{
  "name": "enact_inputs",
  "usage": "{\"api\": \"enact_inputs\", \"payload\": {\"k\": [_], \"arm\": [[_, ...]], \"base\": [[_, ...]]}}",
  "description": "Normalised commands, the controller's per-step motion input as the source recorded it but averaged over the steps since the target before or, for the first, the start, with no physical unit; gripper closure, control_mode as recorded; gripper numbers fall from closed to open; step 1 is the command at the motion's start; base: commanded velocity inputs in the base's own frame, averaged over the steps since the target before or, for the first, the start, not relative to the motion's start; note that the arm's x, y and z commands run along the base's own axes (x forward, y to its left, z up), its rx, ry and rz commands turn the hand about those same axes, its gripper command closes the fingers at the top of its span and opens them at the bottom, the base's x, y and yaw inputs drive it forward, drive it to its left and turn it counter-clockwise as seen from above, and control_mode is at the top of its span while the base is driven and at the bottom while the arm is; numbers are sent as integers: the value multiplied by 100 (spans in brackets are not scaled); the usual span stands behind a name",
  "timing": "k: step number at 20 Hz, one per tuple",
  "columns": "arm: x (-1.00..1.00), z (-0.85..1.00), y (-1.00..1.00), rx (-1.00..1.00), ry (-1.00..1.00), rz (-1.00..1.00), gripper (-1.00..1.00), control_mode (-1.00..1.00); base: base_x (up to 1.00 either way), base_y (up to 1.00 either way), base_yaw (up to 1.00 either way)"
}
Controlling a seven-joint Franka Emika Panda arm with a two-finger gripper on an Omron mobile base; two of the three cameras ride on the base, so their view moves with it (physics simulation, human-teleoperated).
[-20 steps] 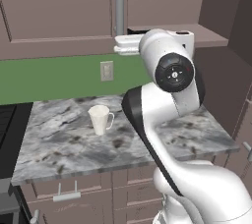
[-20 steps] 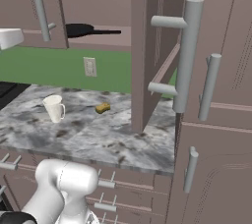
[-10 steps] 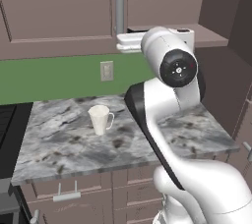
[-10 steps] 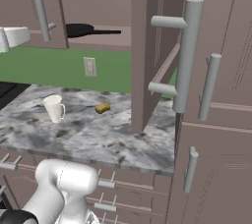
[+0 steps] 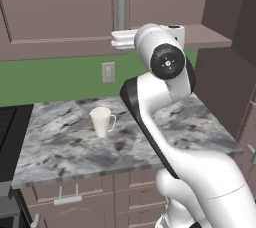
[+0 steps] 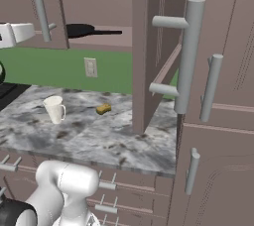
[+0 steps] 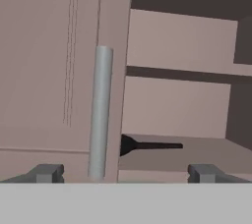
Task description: Pick the pan from the cabinet and place it on the stove. Then turn on the stove burner for the pan.
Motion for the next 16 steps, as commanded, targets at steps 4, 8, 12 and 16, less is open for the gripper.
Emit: {"api": "enact_inputs", "payload": {"k": [4,8,12,16], "arm": [[43,-1,36,0,0,2,-100,-100],[43,0,18,0,0,4,-100,-100],[41,0,6,0,0,6,-100,-100],[42,0,1,0,0,8,-100,-100]], "base": [[0,0,0],[0,0,0],[0,0,0],[0,0,0]]}}
